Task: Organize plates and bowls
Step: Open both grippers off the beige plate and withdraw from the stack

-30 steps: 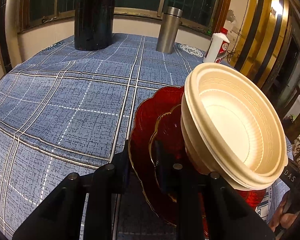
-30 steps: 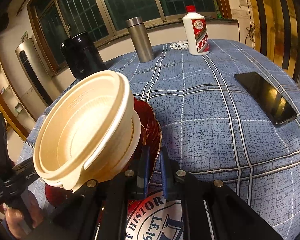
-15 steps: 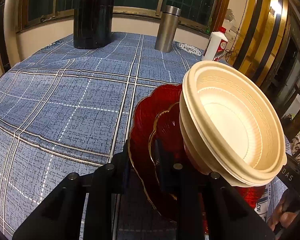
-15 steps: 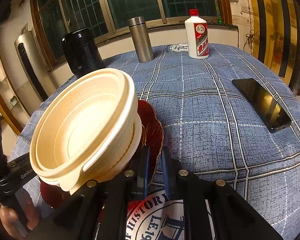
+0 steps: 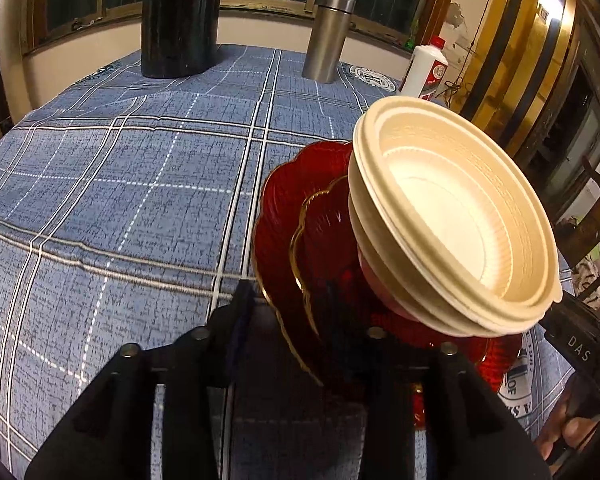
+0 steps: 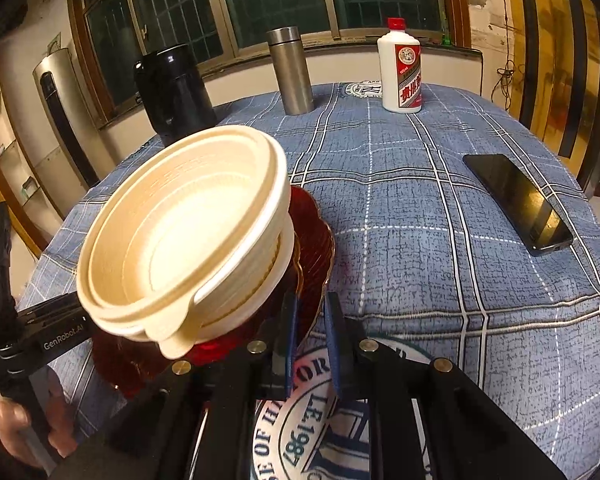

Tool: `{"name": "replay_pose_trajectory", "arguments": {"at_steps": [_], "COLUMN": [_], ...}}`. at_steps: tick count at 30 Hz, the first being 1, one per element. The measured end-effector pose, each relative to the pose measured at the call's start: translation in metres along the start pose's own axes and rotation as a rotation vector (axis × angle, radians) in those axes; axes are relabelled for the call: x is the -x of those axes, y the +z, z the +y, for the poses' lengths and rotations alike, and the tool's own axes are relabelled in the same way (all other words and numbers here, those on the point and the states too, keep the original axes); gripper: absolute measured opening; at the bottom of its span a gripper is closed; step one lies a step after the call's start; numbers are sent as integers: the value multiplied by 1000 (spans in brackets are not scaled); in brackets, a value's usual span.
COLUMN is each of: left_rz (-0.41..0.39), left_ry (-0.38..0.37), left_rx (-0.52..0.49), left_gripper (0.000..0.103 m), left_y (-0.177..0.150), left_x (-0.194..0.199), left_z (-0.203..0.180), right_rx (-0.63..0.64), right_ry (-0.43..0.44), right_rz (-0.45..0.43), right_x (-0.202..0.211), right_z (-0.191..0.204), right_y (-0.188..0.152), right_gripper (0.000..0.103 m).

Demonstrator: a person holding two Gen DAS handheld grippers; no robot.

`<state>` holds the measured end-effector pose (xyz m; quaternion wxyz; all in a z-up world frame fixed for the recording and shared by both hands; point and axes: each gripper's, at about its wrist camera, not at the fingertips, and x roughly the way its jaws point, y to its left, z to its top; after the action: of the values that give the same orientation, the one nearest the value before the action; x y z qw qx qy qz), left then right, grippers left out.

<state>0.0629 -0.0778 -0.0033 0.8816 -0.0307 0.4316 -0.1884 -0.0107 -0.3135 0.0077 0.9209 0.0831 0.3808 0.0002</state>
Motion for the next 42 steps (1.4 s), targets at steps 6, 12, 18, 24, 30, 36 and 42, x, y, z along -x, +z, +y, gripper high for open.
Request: {"name": "replay_pose_trajectory", "arguments": {"at_steps": [6, 12, 18, 24, 30, 36, 42], "left_rz": [-4, -11, -15, -23, -64, -85, -109], "left_ry": [-7, -27, -42, -54, -41, -33, -10], "left_rx": [3, -6, -22, -48, -77, -99, -108], "left_gripper": [38, 38, 46, 48, 58, 59, 59], "left_y": [-6, -14, -22, -30, -42, -54, -63], "left_x": [9, 22, 32, 44, 56, 63, 65], "left_z": [2, 1, -5, -15, -24, -31, -32], "right_rx": [-3, -1, 7, 6, 5, 7, 32], "right_ry": [17, 57, 88, 114, 119, 129, 116], "right_rz": [8, 8, 2, 2, -6, -15, -42], "right_x": [10, 23, 37, 46, 54, 60, 64], "right_z": [4, 7, 14, 18, 19, 24, 32], "right_y": [-9, -21, -31, -40, -52, -60, -68], "right_gripper": [19, 23, 24, 27, 41, 44, 55]}}
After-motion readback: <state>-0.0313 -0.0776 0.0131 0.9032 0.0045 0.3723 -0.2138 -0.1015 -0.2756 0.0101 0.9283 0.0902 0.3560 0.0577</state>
